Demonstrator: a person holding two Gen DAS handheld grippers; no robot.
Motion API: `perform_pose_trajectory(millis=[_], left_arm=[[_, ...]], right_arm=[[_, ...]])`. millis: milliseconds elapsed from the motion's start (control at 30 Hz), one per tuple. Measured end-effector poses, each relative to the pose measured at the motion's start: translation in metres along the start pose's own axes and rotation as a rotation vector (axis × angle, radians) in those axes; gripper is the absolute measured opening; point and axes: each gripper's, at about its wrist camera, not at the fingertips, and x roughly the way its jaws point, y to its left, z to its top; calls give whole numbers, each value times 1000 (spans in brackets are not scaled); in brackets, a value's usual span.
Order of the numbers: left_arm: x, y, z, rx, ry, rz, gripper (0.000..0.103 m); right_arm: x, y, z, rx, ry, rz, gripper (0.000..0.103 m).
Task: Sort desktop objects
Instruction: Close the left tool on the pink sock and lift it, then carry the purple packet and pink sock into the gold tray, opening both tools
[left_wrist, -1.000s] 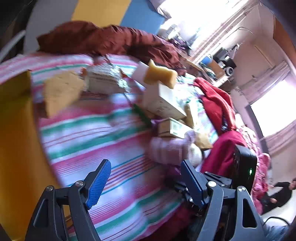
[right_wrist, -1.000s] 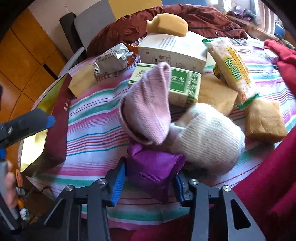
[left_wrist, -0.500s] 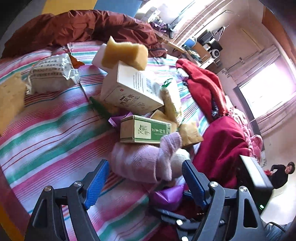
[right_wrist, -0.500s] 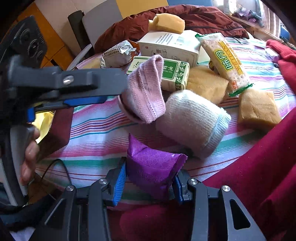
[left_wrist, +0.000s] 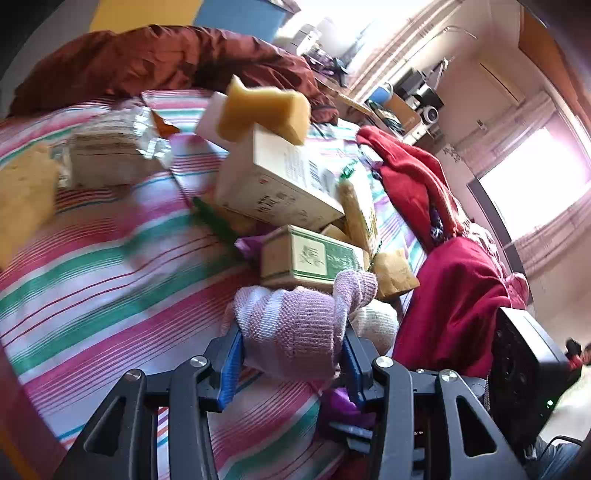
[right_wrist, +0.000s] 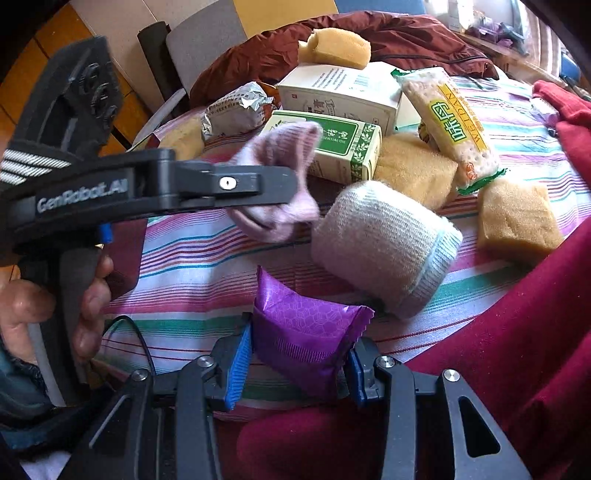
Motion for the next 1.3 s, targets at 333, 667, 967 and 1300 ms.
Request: perform_pose_trajectory(millis=[333, 667, 967, 1300], left_arm=[[-73, 12, -14, -57, -149, 108, 46], [-167, 71, -51, -220, -327, 282, 47], [-233, 155, -114, -464, -411, 468, 47], [-245, 180, -151, -518, -387, 545, 53]], right_arm=[[-7, 17, 10, -52, -39, 24, 45], [-16, 71, 42, -194, -104, 99, 45], [-8, 156, 76, -474, -108, 175, 45], [55, 267, 97, -625, 15, 292, 45]])
